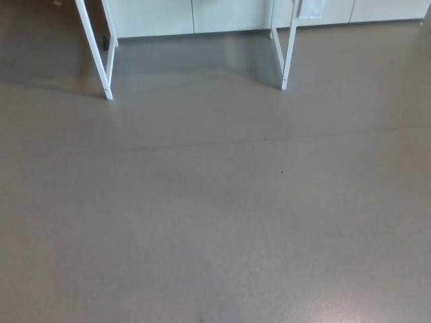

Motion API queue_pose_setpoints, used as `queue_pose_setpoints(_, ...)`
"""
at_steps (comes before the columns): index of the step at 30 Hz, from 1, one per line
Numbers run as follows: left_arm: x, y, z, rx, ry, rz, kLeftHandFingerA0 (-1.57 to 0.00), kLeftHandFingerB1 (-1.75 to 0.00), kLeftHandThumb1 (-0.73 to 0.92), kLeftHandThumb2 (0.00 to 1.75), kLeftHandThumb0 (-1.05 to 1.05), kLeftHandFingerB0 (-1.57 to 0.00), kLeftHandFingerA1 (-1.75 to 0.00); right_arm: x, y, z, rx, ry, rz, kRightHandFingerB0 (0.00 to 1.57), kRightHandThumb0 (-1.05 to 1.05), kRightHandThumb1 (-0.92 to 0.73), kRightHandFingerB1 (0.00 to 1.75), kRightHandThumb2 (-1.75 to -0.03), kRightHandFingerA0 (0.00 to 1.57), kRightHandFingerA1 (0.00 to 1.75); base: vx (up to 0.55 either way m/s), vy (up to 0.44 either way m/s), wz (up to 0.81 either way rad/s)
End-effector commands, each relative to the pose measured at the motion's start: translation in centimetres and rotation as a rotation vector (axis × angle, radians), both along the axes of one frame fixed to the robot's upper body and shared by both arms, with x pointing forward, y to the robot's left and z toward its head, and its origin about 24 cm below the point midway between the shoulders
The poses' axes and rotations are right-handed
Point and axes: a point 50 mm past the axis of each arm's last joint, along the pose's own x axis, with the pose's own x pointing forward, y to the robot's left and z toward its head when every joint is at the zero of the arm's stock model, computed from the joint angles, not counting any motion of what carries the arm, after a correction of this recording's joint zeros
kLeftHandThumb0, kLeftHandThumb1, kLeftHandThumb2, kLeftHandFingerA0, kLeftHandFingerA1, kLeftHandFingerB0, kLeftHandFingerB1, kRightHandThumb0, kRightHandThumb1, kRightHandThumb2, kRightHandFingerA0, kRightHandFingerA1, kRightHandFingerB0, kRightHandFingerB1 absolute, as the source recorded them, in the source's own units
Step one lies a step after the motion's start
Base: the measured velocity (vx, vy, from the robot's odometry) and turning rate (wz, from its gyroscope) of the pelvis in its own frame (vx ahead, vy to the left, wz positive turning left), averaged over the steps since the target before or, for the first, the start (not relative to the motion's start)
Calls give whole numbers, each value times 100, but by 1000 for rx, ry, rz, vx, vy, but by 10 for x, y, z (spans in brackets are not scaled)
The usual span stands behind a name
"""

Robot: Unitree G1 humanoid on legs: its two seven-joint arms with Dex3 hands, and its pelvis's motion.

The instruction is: The robot walks towards a desk on which a file tray is kept in the middle and a toilet paper roll is kept on its right. The robot uses its right hand to hook on finger in the gap of the roll and grabs it, lifts it and places it on the tray.

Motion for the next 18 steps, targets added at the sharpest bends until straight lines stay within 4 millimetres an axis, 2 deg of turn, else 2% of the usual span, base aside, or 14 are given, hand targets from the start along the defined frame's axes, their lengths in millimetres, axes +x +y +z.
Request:
queue_pose_setpoints(1,2,1,2,37,-29,-20,-2,-48,63,117,-33,0,-51,6,-3,8,-31,-37,31,3,-85,-57,37,-92,9,35,255,-440,-46)
queue_pose_setpoints(2,2,1,2,43,-16,2,-20,-31,92,70,-65,-18,-43,6,-3,8,-29,-35,30,3,-85,-57,37,-92,9,36,333,-92,20)
queue_pose_setpoints(6,7,1,4,79,-16,-63,-17,-34,92,73,-64,-20,-43,6,-4,8,-53,-12,37,4,-87,-57,38,-92,10,38,263,-140,0)
queue_pose_setpoints(7,6,1,4,54,-33,-23,-3,-47,63,116,-32,0,-52,6,-3,8,-64,-16,48,4,-89,-57,38,-93,10,39,185,-94,-1)
queue_pose_setpoints(9,9,1,5,46,-45,-18,-3,-47,63,116,-33,0,-52,8,-4,10,-82,2,72,4,-90,-58,36,-95,9,37,246,-27,-2)
queue_pose_setpoints(10,10,1,6,45,-44,-22,-3,-47,62,116,-33,0,-52,9,-4,9,-80,11,53,8,-91,-57,42,-90,7,38,281,30,-6)
queue_pose_setpoints(11,11,2,7,60,-40,-47,-4,-47,61,116,-33,0,-53,9,-3,7,-56,-20,11,4,-40,-25,51,-91,0,50,276,61,-13)
queue_pose_setpoints(12,10,2,7,64,-37,-52,-4,-47,61,116,-33,0,-53,7,-2,5,-51,-20,5,4,-40,-25,51,-91,0,50,260,91,-15)
queue_pose_setpoints(13,10,3,7,77,-27,-60,-3,-47,60,115,-33,0,-53,7,-4,5,-36,-1,-9,12,-87,-65,38,-60,11,35,277,112,-19)
queue_pose_setpoints(14,10,3,7,86,-22,-73,-3,-47,61,116,-33,0,-53,5,-5,6,-16,21,-3,8,-87,-53,42,-88,8,30,257,151,-15)
queue_pose_setpoints(15,10,4,6,88,-14,-65,-15,-33,92,72,-68,-20,-43,4,-5,5,-41,37,10,8,-89,-54,42,-88,8,34,261,188,-13)
queue_pose_setpoints(16,10,3,6,104,-10,-89,-14,-34,92,75,-68,-19,-44,4,-3,5,-41,3,9,6,-86,-54,40,-89,8,43,376,223,-78)
queue_pose_setpoints(18,9,3,6,97,-12,-84,-16,-32,92,72,-69,-19,-47,3,-3,5,-44,2,27,2,-87,-57,34,-94,9,39,480,184,9)
